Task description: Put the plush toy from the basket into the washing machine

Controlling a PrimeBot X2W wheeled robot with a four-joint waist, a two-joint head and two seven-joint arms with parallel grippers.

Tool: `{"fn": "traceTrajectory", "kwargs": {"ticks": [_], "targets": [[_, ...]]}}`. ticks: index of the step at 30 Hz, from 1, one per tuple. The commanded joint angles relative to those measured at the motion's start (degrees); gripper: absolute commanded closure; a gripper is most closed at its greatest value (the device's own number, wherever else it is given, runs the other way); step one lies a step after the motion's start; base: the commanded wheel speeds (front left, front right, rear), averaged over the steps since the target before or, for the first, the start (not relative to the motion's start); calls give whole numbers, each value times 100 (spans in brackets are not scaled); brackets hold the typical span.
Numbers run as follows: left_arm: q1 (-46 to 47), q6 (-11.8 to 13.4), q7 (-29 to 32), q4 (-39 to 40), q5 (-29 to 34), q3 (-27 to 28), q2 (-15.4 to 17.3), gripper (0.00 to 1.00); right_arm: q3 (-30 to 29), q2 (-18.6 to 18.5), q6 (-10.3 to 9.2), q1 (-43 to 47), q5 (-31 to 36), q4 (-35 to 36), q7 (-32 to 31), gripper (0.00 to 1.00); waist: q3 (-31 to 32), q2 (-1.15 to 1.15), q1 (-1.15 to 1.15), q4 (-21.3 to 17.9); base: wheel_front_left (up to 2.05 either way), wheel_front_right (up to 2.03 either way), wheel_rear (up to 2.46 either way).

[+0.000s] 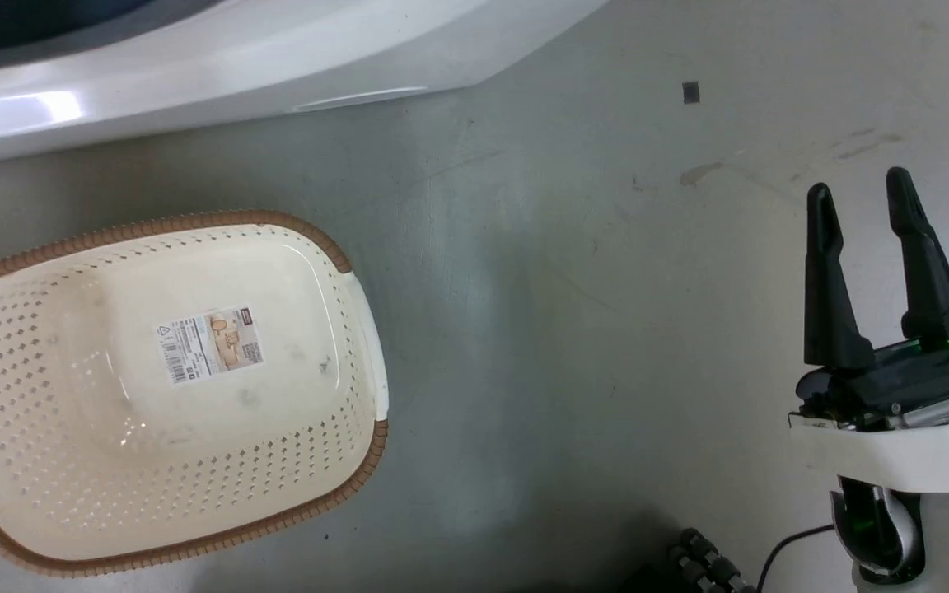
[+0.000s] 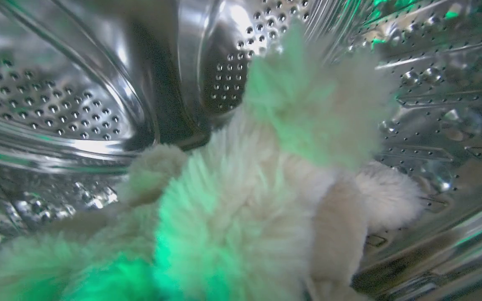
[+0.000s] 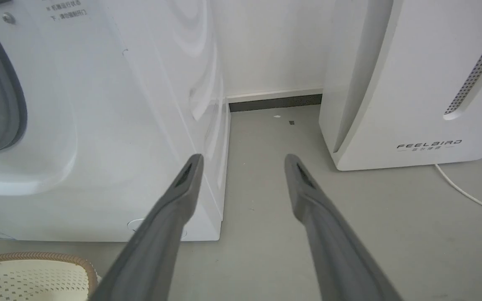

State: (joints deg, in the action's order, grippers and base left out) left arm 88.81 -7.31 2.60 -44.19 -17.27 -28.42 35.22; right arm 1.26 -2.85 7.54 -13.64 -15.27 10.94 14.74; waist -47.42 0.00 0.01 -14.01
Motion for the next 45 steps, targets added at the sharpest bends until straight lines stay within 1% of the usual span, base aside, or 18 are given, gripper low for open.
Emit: {"fn": "traceTrajectory", "kwargs": {"ticks": [1, 3, 5, 7, 8, 10, 11, 12, 13, 18, 23, 27, 31, 35, 37, 39, 42, 45], "targets": [[189, -17, 205, -202, -331, -144, -130, 100, 15, -3, -5, -112, -28, 43, 26, 0, -79, 0, -1, -22, 0, 0, 0], [184, -17, 702, -382, -687, -501, -190, 100, 12, -3, -5, -115, -18, 52, 26, 0, -109, 0, -1, -12, 0, 0, 0], [221, -17, 1044, -396, -985, -866, -147, 100, 8, -3, -5, -115, -10, 52, 26, 0, -148, 0, -1, 1, 0, 0, 0], [279, -17, 1176, -387, -1234, -1113, -66, 100, 4, -3, -5, -131, -8, 50, 26, 0, -185, 0, -1, 11, 0, 0, 0], [279, -17, 1176, -387, -1234, -1113, -66, 100, 4, -3, -5, -131, -8, 50, 26, 0, -185, 0, -1, 11, 0, 0, 0], [277, -17, 1129, -257, -1593, -1519, 26, 100, 11, -3, -5, -157, -9, 36, 26, 0, -188, 0, -1, 23, 0, 0, 0], [277, -17, 1129, -257, -1593, -1519, 26, 100, 11, -3, -5, -157, -9, 36, 26, 0, -188, 0, -1, 23, 0, 0, 0], [262, -17, 1106, -218, -1708, -1658, 64, 70, 4, -3, -5, -162, -6, 25, 26, 0, -175, 0, -1, 35, 0, 0, 0], [266, -17, 1054, -212, -1759, -1787, 119, 0, -8, -3, -5, -168, 0, 8, 26, 0, -156, 0, -1, 52, 0, 0, 0], [225, -17, 616, -340, -1988, -2240, 221, 0, -52, -3, -5, -207, 69, -79, 26, 0, 63, 0, -1, 147, 0, 0, 0], [-43, -17, -21, -602, -2258, -2449, 128, 0, -111, -3, -5, -179, 195, -169, 26, 0, 512, 0, -1, 291, 0, 0, 0], [-450, -17, -623, -831, -2453, -2509, -58, 0, -166, -3, -5, -99, 327, -276, 26, 0, 1009, 0, -1, 444, 0, 0, 0], [-980, -5, -1336, -1046, -2665, -2415, -328, 0, -226, -3, -5, 15, 466, -413, 26, 0, 1584, 0, -1, 627, 0, 0, 0], [-1564, 169, -1709, -1037, -2693, -2311, -573, 0, -293, -3, -5, 160, 612, -538, 26, 0, 2171, 0, -1, 821, 0, 0, 0], [-1886, 304, -1750, -817, -2818, -2018, -683, 0, -337, -3, -5, 239, 671, -588, 26, 0, 2444, 0, -1, 911, 0, 0, 0], [-2256, 463, -1755, -251, -2785, -1547, -688, 0, -375, -3, -5, 311, 708, -646, 26, 0, 2665, 0, -1, 976, 0, 0, 0], [-3077, 714, -1757, 692, -2530, -819, -670, 0, -430, -3, -5, 411, 783, -780, 26, 0, 2952, 0, -1, 1065, 0, 0, 0], [-3995, 966, -1758, 1587, -2144, -235, -743, 0, -484, -3, -5, 498, 830, -856, 26, 0, 3177, 0, -1, 1154, 0, 0, 0]]}}
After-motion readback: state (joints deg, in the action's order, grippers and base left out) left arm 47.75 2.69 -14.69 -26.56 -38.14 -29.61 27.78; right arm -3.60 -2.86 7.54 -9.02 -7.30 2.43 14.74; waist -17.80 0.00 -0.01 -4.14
